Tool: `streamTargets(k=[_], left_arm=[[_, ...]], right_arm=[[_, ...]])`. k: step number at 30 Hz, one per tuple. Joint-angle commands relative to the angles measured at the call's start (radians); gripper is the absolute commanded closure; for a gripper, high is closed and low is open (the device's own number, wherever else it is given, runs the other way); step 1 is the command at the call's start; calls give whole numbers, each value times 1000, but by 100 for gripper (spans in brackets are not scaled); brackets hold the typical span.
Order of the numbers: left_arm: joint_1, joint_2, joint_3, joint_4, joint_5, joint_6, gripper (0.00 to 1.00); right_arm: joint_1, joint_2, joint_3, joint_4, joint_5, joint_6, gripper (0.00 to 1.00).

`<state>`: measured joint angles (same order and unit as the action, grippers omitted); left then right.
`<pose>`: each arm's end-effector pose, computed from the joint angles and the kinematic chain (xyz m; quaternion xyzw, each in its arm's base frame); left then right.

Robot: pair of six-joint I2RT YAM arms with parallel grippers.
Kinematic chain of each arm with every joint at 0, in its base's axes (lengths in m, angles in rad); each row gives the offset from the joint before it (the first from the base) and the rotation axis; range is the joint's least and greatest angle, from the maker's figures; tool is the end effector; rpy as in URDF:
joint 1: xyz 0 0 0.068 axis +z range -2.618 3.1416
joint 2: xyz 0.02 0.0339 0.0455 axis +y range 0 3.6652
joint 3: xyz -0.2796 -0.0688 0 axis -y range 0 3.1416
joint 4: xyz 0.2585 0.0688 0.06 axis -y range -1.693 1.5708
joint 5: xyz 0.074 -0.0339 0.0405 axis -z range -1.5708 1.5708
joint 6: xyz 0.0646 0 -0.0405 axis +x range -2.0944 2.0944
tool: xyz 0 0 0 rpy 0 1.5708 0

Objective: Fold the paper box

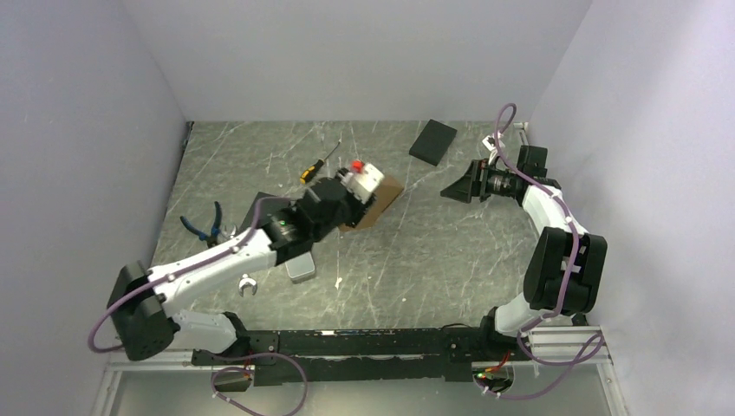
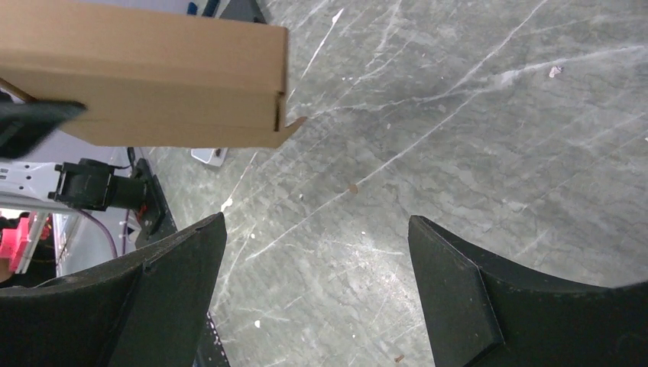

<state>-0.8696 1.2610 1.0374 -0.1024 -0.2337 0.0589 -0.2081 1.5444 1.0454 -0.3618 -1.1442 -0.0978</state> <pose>0.2242 -0.2423 0.3372 0.3005 0.7520 -0.1413 0.5694 0.3389 -0.0115 0.2456 -0.1444 0.7975 0.4572 0.3662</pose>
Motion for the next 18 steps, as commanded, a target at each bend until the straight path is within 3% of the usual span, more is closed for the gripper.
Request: streamTargets(k=[1, 6, 9, 18], left_arm=[[-140, 112, 40, 80, -378, 326, 95], [-297, 296, 32, 374, -633, 674, 99], [-363, 445, 5, 649, -737, 937, 100], [-446, 988, 32, 1624, -809, 1665, 100]], right_arm=[[-18, -23, 14, -1, -31, -25, 7], [-30, -18, 14, -6, -39, -31, 7], [-36, -12, 17, -11, -43, -35, 7], [-47, -8, 18, -17, -50, -38, 7]])
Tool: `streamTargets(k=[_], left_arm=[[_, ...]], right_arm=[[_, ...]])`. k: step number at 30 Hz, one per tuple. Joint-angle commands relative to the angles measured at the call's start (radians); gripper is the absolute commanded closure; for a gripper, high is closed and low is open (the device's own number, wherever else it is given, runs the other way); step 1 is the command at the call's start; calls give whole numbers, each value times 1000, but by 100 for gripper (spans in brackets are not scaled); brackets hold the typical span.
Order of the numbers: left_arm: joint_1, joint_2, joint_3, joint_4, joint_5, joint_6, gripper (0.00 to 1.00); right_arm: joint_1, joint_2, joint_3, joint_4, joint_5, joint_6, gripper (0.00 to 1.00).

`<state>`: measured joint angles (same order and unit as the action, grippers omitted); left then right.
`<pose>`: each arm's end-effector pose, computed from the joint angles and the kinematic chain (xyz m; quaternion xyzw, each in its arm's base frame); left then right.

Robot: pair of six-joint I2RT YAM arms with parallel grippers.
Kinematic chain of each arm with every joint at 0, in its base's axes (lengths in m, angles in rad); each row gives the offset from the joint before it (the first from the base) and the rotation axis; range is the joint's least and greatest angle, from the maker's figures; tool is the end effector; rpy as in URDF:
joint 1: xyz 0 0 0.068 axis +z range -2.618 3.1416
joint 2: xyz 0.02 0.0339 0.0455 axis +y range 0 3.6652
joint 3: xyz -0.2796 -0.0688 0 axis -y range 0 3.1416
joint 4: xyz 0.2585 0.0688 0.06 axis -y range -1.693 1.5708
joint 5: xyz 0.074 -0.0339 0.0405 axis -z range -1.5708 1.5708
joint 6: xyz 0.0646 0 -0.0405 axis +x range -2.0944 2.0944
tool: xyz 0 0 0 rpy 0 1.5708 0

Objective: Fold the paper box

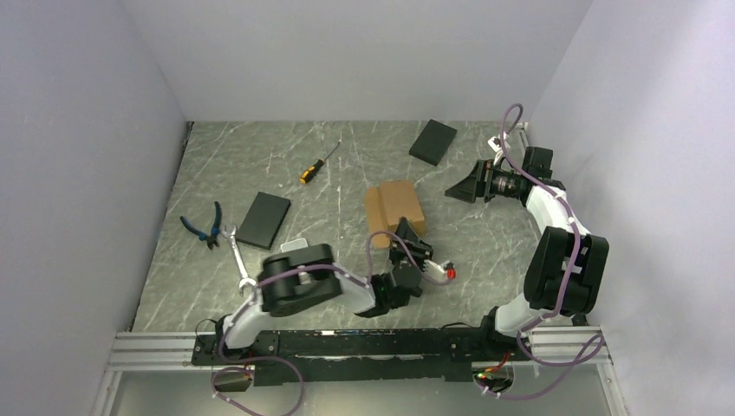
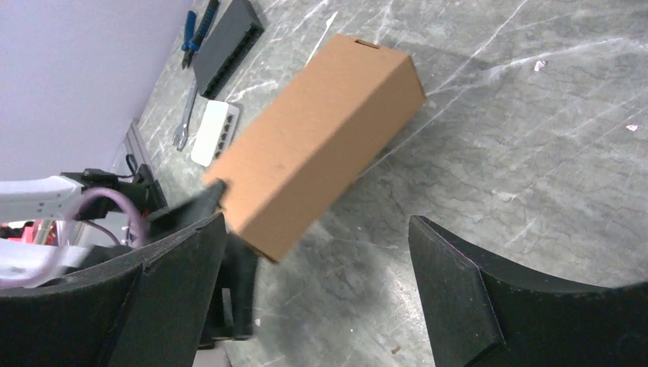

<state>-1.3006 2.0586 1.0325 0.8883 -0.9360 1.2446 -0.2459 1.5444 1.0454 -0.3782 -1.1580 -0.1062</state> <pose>0.1696 -0.4174 0.1551 0.5563 0.4809 0.3236 0.5954 0.3366 -0.0235 0.2452 -0.1306 0.7982 0.4568 0.3702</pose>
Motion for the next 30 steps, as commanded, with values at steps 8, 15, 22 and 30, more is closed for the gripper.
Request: streamTargets(k=[8, 15, 22, 30], left_arm=[[-37, 374, 81, 667, -128, 439, 96], [-71, 379, 60, 553, -165, 269, 67], [-99, 273, 42, 73, -169, -178, 49], [-85, 56, 176, -933, 55, -1009, 9]], right_arm=[[-13, -1, 19, -7, -45, -35, 7], [-13, 7, 24, -16, -51, -38, 7], [-15, 1, 22, -13, -52, -33, 7], [-16, -3, 22, -14, -49, -35, 7]])
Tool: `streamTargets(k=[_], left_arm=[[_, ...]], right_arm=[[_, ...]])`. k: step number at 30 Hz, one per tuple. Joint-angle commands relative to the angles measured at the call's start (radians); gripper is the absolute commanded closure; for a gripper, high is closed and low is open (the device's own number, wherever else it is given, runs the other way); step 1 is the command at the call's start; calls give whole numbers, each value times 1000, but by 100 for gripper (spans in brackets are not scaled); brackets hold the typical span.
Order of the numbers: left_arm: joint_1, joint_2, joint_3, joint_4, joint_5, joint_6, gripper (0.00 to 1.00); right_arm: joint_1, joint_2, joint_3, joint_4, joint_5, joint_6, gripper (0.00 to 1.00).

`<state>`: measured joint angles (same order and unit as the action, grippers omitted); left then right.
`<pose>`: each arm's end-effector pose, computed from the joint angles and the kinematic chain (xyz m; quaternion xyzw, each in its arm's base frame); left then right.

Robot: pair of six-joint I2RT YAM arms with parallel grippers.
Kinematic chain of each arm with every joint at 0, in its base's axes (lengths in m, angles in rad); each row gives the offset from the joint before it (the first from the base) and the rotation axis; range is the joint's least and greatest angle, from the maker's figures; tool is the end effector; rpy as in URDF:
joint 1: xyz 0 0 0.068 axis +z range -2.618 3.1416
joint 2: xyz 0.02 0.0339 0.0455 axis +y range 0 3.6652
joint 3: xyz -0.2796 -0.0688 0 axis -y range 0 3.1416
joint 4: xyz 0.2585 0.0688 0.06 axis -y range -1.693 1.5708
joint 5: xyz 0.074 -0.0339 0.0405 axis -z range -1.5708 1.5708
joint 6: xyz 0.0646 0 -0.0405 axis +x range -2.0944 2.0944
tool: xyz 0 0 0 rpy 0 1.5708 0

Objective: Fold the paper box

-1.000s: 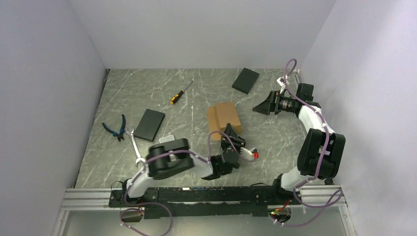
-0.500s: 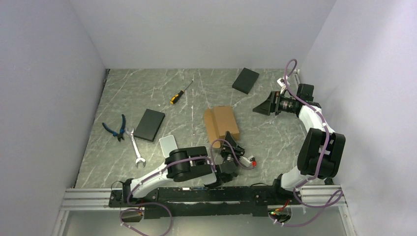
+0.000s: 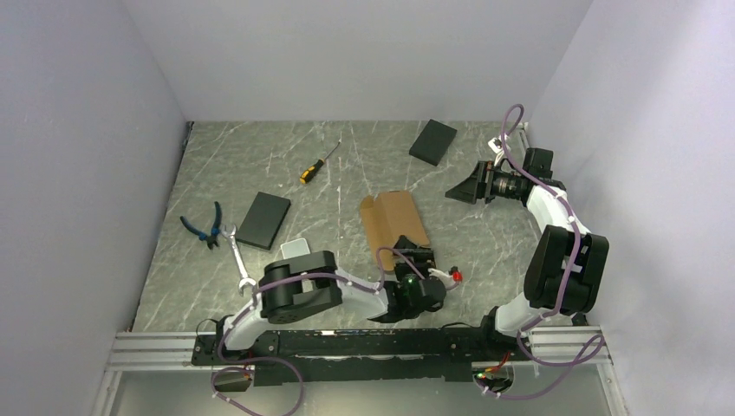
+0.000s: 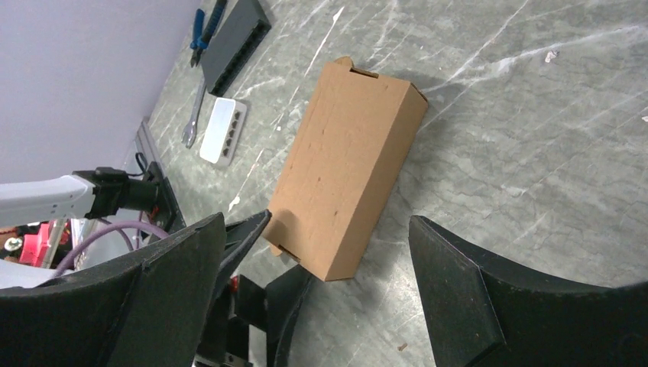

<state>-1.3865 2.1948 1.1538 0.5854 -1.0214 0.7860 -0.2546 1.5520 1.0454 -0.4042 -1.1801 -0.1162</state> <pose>0.1389 -0.4446 0.1003 0.5346 0.5737 0.2597 0.5636 0.3347 -0.0254 0.2422 -0.1255 0.7967 0.4677 0.3617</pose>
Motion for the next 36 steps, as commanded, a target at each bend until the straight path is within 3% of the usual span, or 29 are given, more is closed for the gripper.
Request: streamTargets(k=[1, 10, 17, 22, 25, 28, 29, 30, 34, 36], left_arm=[[7, -96, 67, -694, 163, -626, 7], [54, -228, 162, -1006, 427, -942, 4], [106, -494, 16, -911, 678, -1030, 7], [232, -703, -132, -791, 852, -1126, 14], [372, -820, -266, -677, 999, -1249, 31], [500, -887, -371, -580, 1057, -1375, 44], [534, -891, -381, -566, 1056, -1414, 56], [562, -886, -382, -570, 1050, -1450, 67], [662, -799, -343, -553, 1080, -1529, 90], [710, -735, -319, -525, 1108, -1564, 100]], right_arm=[[-7, -12, 21, 11, -27, -26, 7], [-8, -9, 19, 11, -18, -27, 7], [24, 9, 40, -36, 44, -76, 7], [78, 0, 42, -56, 103, -120, 6], [122, 4, 46, -65, 141, -143, 6], [176, 27, 53, -70, 175, -146, 9], [195, 36, 57, -71, 188, -146, 10], [215, 46, 60, -71, 205, -145, 11], [263, 81, 67, -33, 271, -105, 16], [279, 104, 74, -8, 315, -71, 24]])
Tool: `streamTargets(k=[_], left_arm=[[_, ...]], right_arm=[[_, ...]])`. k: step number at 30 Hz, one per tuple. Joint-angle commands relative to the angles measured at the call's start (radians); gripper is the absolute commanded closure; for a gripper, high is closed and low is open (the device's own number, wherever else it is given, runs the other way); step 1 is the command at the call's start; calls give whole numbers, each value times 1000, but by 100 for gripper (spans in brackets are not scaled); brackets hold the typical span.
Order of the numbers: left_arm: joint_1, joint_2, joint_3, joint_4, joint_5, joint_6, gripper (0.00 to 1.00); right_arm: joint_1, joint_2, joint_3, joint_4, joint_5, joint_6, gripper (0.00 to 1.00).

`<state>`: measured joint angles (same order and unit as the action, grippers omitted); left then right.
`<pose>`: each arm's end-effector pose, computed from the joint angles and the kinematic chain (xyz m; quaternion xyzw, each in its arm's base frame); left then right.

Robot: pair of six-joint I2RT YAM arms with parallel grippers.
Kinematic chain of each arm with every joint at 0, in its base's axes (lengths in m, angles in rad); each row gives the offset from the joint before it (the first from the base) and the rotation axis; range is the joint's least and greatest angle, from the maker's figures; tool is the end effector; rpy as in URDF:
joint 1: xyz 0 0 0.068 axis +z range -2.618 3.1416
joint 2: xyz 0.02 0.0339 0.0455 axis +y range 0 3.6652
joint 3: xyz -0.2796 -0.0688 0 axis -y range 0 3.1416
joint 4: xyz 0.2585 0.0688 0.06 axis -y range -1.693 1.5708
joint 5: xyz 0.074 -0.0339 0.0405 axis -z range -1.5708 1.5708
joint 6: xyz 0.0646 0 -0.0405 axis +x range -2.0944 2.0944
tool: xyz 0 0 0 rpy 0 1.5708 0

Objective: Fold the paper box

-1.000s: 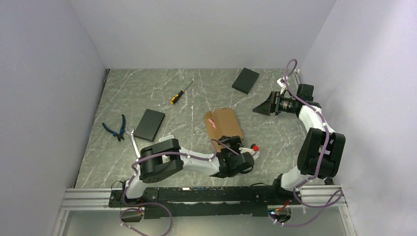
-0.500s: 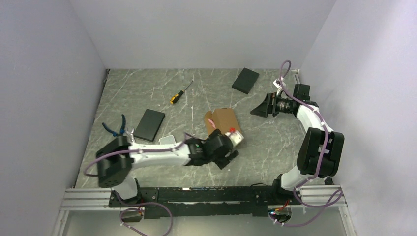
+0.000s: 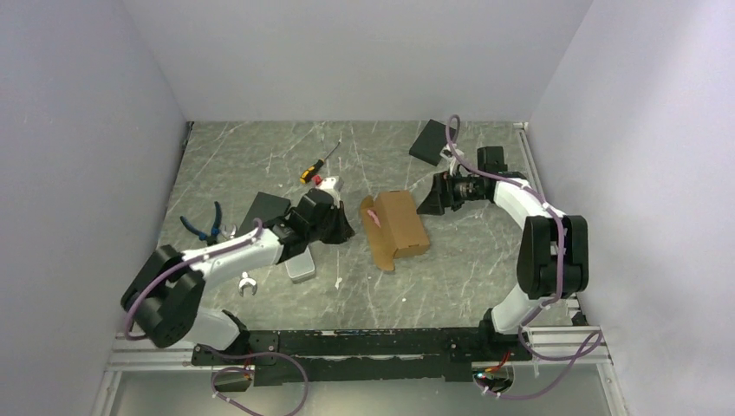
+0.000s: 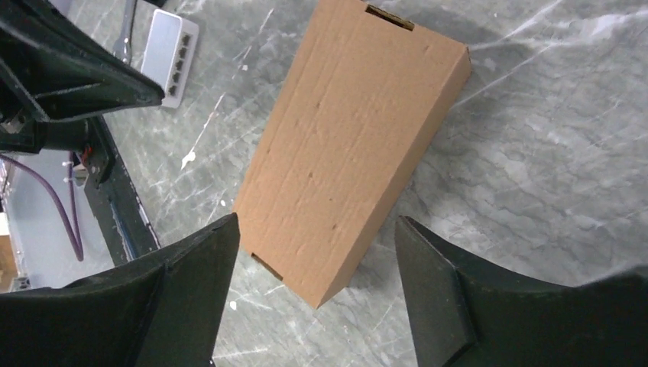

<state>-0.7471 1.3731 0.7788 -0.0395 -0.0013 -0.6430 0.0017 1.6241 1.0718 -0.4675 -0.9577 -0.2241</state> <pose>0.2382 -0.2205 0.2105 0.0461 0.8911 -0.2887 0.3472 0.3446 0.0534 0.2134 -0.2208 0.8345 0.4139 0.2891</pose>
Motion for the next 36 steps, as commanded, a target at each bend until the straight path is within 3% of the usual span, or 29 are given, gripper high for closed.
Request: streamTargets(k=[1, 3, 7, 9, 12, 15, 29, 36], left_arm=[[93, 121, 68, 121, 96, -151, 100], [132, 195, 97, 145, 120, -182, 100], [152, 330, 176, 156, 144, -205, 100], [155, 391, 205, 166, 159, -212, 100], [156, 451, 234, 191, 174, -223, 100], [155, 495, 247, 217, 187, -234, 100], [154, 625, 317, 283, 268, -280, 100], [150, 591, 291, 311, 254, -267, 100]], right_arm=[[23, 45, 54, 63, 113, 47, 28], [24, 70, 64, 84, 137, 74, 36], [65, 116, 102, 67, 153, 67, 36], [89, 129, 115, 63, 174, 64, 33], [115, 153, 132, 55, 226, 61, 20], [125, 174, 134, 54, 261, 63, 15], [174, 249, 155, 14, 351, 44, 14], [175, 261, 162, 4, 331, 47, 13]])
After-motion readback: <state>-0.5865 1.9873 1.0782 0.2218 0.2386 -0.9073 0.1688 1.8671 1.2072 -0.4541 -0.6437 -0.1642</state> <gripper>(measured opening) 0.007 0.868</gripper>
